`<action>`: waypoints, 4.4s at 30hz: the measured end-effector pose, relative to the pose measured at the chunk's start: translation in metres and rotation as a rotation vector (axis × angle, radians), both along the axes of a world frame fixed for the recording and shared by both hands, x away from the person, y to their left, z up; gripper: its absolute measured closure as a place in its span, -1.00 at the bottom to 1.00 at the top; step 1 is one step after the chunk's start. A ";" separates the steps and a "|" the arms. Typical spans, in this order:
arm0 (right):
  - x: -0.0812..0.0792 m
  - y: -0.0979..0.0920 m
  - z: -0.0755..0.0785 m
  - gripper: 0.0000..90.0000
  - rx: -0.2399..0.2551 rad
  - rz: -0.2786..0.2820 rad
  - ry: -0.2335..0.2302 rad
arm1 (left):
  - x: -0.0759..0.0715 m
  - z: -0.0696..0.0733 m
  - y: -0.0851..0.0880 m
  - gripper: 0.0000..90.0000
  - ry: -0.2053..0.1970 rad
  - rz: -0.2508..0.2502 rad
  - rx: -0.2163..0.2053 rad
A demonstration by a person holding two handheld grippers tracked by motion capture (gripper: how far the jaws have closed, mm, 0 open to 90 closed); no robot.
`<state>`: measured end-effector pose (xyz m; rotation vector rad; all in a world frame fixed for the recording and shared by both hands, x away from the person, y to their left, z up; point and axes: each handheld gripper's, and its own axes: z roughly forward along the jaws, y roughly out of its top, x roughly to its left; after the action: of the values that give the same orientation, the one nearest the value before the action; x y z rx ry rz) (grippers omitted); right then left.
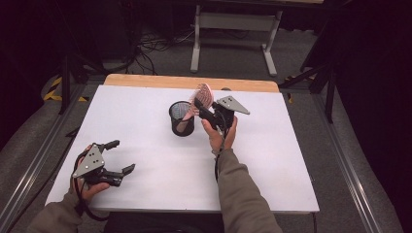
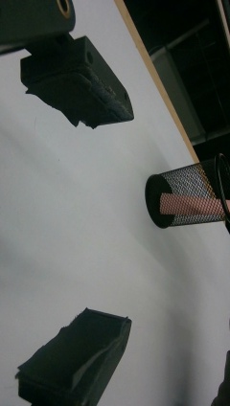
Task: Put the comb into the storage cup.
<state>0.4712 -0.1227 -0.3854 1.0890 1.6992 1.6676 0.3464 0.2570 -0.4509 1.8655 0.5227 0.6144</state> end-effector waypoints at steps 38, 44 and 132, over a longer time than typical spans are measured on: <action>-0.011 0.005 0.016 -0.33 -0.231 -0.086 -0.067 | 0.000 0.002 0.002 -0.86 -0.004 0.010 0.005; -0.014 0.003 0.019 -0.40 -0.248 -0.099 -0.083 | 0.001 0.001 0.002 -0.86 -0.005 0.010 0.008; -0.059 -0.010 0.048 -0.81 -0.387 -0.068 -0.202 | 0.000 0.001 -0.001 -0.86 -0.009 0.011 0.012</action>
<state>0.4122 -0.1328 -0.3376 0.7590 1.7352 1.2865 0.3464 0.2561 -0.4500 1.8719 0.5247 0.6344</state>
